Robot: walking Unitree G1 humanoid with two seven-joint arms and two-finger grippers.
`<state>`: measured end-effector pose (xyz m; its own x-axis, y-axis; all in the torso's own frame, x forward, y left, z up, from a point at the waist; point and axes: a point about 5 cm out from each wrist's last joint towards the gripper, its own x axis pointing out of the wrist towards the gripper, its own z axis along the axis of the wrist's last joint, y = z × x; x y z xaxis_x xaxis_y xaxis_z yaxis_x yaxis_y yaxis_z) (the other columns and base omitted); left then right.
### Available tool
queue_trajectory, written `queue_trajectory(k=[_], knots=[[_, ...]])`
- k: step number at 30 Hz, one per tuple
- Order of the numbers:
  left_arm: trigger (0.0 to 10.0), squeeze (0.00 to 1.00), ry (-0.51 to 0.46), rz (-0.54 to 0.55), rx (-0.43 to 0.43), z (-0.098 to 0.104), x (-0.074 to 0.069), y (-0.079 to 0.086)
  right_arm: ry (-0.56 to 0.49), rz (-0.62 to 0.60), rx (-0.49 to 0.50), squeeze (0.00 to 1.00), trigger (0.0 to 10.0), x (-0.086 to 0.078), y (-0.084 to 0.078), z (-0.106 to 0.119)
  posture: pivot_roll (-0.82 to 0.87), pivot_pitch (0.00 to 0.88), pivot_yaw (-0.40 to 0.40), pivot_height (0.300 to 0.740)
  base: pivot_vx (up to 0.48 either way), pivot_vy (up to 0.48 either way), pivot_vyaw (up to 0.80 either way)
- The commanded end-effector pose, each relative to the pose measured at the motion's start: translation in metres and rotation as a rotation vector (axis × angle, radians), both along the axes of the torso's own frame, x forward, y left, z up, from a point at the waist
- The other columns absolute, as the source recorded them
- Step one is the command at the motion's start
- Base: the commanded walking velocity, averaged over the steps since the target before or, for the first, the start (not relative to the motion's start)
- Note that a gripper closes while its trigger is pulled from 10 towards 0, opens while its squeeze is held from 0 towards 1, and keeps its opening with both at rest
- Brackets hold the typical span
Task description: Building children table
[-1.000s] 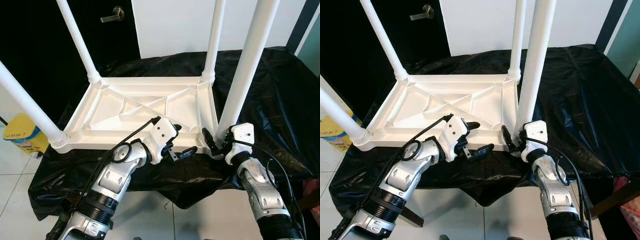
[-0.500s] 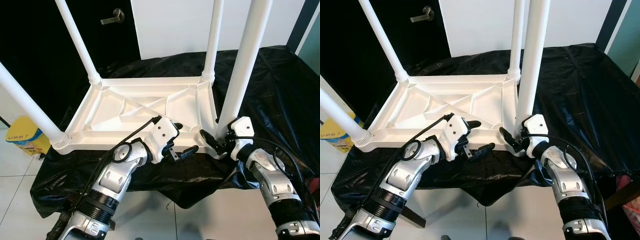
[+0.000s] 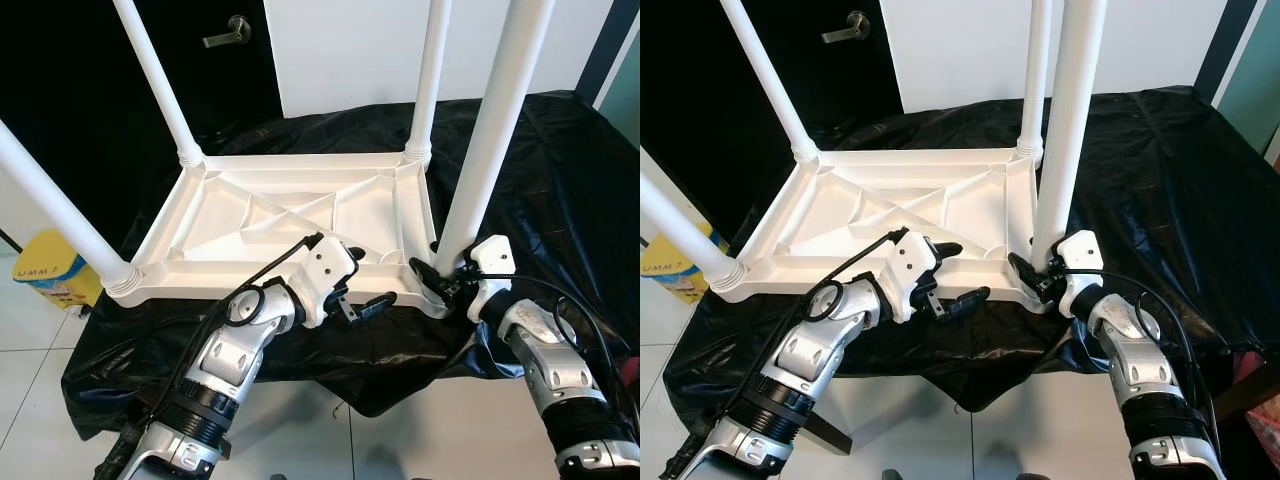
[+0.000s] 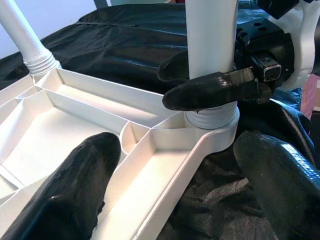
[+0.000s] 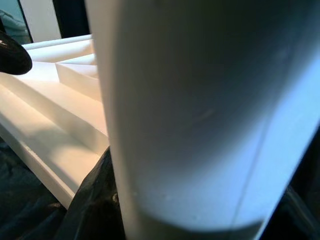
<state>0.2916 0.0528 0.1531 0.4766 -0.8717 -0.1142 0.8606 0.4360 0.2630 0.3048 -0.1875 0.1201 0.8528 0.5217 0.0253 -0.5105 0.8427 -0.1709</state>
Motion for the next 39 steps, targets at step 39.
queue_trajectory(k=[39], knots=[[10.0,0.0,0.168,0.171,-0.09,-0.022,0.009,0.014,0.068,-0.644,0.135,0.0,10.0,-0.021,0.037,-0.031,-0.2,0.0,0.095,0.74,0.0,0.0,0.0]])
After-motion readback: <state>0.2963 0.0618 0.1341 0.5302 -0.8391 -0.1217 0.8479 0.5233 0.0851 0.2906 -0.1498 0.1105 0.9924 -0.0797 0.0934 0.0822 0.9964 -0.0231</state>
